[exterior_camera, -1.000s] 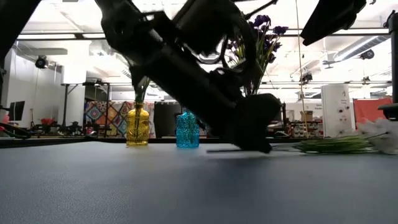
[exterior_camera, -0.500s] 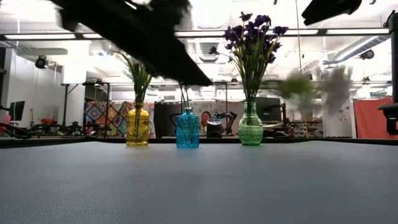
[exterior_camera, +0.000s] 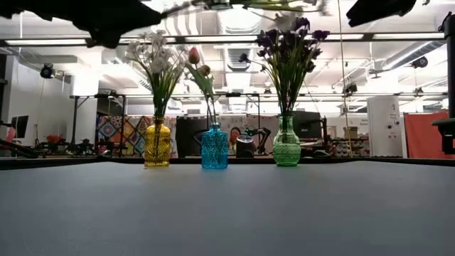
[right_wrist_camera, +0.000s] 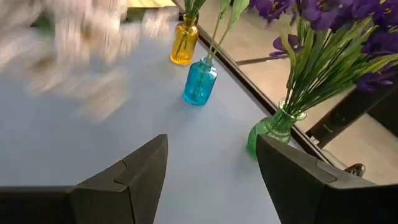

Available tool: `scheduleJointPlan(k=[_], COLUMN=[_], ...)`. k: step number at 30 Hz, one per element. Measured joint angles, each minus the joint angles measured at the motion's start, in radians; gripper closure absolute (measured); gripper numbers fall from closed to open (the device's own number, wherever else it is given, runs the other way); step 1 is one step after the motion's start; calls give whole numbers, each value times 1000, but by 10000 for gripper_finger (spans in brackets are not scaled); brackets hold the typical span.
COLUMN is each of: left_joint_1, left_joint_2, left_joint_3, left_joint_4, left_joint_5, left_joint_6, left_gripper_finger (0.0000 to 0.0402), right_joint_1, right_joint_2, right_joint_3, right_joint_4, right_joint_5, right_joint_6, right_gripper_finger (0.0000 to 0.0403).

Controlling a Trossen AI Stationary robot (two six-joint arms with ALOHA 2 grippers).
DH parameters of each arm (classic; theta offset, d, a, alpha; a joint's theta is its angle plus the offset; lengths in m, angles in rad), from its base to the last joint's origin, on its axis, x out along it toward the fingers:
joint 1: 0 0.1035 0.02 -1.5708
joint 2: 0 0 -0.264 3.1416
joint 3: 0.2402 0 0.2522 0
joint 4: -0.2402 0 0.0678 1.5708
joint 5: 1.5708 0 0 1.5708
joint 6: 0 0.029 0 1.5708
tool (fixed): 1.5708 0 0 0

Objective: Sort flowers into vase by color
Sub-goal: Put the white flower into the yellow vase

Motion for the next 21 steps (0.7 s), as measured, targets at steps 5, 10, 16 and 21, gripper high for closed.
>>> scheduleJointPlan(k=[5, 10, 16, 21], left_joint_1=[5, 8, 10, 12], left_joint_2=[-15, 16, 125, 246], left_joint_3=[-61, -116, -138, -119], left_joint_4=[224, 496, 721, 879], left_joint_5=[3, 59, 93, 93], left_joint_6=[169, 290, 326, 371], left_gripper_finger=[401, 401, 401, 401], right_joint_1=[0, -7, -70, -158], right_joint_2=[35, 105, 282, 460], right_joint_3=[-135, -292, -409, -368], right_joint_4=[300, 929, 1802, 2093], right_joint_5=[28, 22, -236, -421], right_joint_6=[-132, -459, -843, -899], right_gripper_finger=[165, 165, 165, 165])
